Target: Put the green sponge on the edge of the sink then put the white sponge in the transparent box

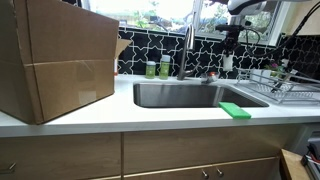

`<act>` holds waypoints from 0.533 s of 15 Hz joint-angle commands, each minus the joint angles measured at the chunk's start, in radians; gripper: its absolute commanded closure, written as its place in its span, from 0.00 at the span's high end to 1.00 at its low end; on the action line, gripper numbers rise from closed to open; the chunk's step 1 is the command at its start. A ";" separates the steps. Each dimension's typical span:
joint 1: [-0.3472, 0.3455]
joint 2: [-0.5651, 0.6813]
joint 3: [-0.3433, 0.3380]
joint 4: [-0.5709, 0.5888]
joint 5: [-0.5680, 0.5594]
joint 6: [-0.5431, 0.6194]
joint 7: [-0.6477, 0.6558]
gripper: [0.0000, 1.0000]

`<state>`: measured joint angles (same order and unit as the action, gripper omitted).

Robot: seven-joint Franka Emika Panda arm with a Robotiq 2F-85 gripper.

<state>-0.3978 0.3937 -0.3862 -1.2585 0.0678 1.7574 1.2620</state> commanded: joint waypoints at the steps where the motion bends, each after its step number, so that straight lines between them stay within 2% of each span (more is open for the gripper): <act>1: -0.055 0.044 0.033 0.053 0.139 0.098 -0.084 0.03; 2: -0.062 0.059 0.035 0.069 0.159 0.106 -0.103 0.03; 3: -0.027 0.017 0.014 0.021 0.101 0.085 -0.060 0.03; 4: -0.029 0.023 0.015 0.027 0.105 0.088 -0.065 0.06; 8: -0.026 0.022 0.015 0.026 0.104 0.088 -0.065 0.04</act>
<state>-0.4240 0.4155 -0.3714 -1.2320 0.1721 1.8451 1.1968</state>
